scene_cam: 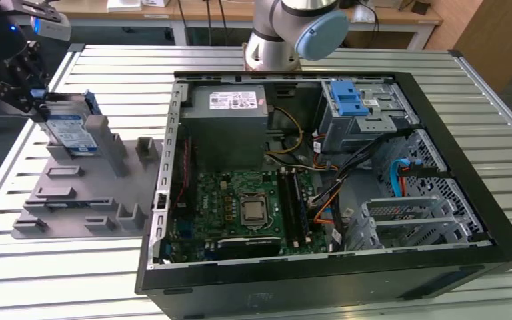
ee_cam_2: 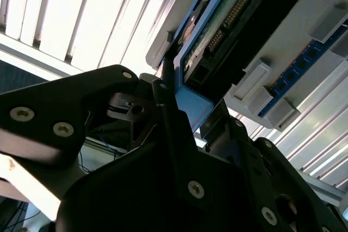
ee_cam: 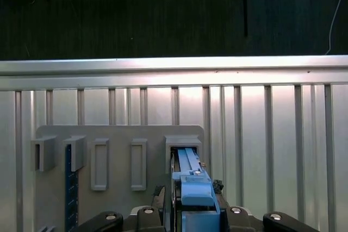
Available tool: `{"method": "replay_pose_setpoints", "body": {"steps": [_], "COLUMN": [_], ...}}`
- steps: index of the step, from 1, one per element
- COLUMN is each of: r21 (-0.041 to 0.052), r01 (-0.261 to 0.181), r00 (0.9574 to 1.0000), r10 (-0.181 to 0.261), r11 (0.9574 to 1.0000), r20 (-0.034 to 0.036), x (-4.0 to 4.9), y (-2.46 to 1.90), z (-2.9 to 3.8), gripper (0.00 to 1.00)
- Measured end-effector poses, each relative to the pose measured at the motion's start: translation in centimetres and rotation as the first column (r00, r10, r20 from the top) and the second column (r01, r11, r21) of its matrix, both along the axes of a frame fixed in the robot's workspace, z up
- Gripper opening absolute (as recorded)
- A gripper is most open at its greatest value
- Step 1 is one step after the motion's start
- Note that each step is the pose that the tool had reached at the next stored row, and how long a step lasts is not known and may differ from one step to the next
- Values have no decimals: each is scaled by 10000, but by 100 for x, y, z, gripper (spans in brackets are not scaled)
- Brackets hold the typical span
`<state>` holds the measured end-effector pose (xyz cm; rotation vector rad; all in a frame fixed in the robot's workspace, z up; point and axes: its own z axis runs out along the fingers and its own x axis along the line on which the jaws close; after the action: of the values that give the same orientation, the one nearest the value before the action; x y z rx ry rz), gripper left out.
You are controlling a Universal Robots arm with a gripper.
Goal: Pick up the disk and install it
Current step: 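Pick up the disk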
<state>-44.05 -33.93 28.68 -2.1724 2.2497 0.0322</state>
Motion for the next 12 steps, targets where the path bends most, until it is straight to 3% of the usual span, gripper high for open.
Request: {"method": "replay_pose_setpoints", "body": {"steps": [6, 12], "r21": [-1, 0], "r01": [0, 1], "r00": [10000, 10000], "r10": [0, -1], "r11": [10000, 10000], "r20": [-66, -67], "x": [4, 4], "y": [0, 0], "z": [9, 10], "gripper": [44, 44]}}
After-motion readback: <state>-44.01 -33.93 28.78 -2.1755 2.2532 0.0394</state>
